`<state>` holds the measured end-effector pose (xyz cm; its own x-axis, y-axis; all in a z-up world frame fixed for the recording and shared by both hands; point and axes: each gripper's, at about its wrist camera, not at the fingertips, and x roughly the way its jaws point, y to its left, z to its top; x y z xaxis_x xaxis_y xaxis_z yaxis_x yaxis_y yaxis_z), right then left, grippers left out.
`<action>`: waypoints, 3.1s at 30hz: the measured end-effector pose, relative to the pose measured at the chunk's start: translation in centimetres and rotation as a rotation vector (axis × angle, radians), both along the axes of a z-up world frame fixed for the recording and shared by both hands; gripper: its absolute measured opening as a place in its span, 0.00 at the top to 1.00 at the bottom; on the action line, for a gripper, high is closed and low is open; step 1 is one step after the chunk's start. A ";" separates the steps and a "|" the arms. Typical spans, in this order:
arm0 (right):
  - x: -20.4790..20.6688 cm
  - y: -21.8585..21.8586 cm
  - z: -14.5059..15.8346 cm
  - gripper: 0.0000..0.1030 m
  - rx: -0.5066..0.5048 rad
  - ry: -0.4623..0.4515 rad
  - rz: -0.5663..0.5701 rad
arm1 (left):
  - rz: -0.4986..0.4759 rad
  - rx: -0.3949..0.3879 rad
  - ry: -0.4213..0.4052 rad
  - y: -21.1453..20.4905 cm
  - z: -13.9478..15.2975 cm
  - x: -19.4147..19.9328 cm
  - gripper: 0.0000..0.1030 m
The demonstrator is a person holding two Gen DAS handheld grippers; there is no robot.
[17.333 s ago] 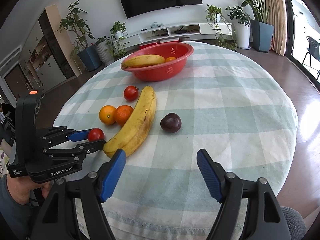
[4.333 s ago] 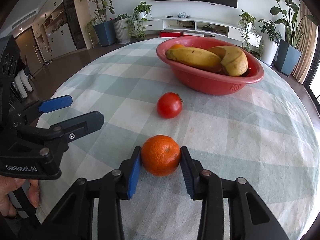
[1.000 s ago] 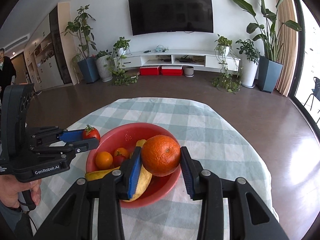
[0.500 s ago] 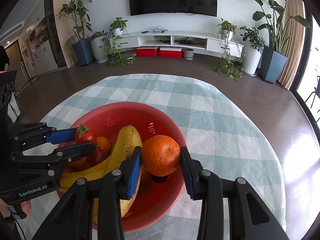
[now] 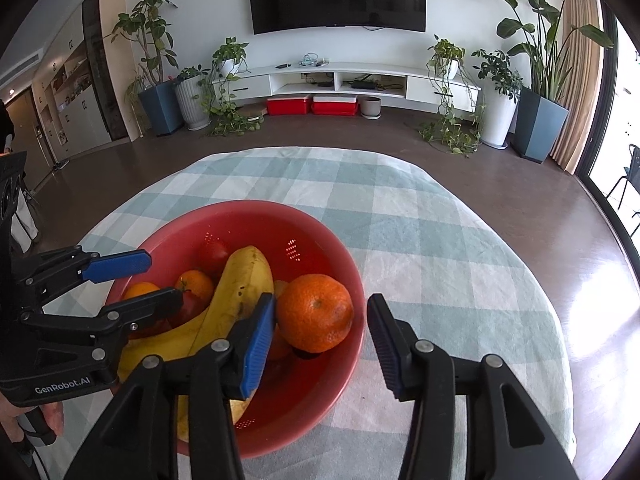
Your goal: Organize fruits
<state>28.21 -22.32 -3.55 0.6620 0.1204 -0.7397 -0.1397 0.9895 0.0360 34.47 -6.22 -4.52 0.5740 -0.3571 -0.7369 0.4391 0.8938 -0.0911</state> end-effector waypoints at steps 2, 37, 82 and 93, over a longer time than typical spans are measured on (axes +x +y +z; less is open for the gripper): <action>-0.2 -0.2 0.0 0.46 0.003 0.001 -0.005 | 0.003 -0.009 -0.008 0.2 0.4 -0.5 0.37; -28.1 1.2 11.0 0.00 0.049 -0.533 -0.131 | 0.474 0.071 -0.281 7.8 7.9 -28.8 0.00; -30.5 2.8 1.9 0.00 0.024 -0.146 -0.189 | 0.373 0.074 -0.079 5.3 -0.5 -31.6 0.00; -30.6 2.8 1.6 0.00 0.021 -0.140 -0.188 | 0.374 0.073 -0.077 5.3 -0.7 -31.7 0.00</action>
